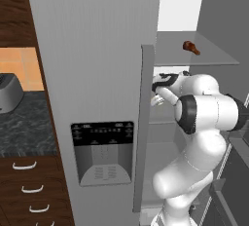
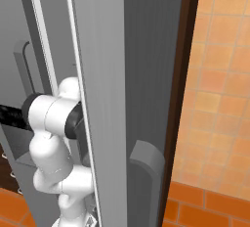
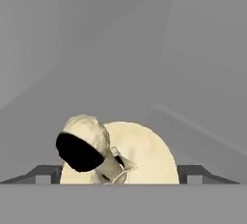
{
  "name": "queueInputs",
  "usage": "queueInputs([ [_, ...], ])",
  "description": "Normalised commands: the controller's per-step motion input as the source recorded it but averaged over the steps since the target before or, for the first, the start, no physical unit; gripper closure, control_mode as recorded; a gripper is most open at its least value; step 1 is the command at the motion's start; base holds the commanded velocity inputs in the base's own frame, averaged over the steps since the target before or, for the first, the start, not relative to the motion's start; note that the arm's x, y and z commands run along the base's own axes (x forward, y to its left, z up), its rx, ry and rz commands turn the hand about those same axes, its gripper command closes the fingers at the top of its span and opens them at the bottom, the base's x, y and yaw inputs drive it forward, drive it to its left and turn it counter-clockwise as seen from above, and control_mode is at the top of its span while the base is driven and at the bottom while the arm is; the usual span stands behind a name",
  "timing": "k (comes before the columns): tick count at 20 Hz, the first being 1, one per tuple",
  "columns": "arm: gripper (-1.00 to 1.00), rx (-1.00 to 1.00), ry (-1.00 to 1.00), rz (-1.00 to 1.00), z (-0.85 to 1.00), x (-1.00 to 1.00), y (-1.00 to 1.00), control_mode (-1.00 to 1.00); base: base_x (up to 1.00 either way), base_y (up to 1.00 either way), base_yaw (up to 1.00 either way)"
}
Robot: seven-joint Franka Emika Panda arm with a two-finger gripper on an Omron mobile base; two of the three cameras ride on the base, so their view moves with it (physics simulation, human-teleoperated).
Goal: Place one mushroom and one chicken drumstick in each tupperware on the nearby counter, to pack two identical lunches.
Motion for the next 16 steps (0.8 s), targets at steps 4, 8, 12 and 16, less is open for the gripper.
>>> queueInputs([
  [4,1.0,0.0,0.0,0.08,-0.46,0.28,0.0,-1.0,0.0,0.0,0.0],
  [8,1.0,-0.06,0.0,0.0,-0.69,-0.16,0.0,-1.0,0.0,0.0,0.0],
  [12,1.0,-0.06,0.01,-0.08,-0.06,-0.95,0.0,-1.0,0.0,0.0,0.0],
  [16,1.0,-0.04,0.0,-0.11,0.17,-1.0,-0.11,-1.0,0.0,0.0,0.0],
])
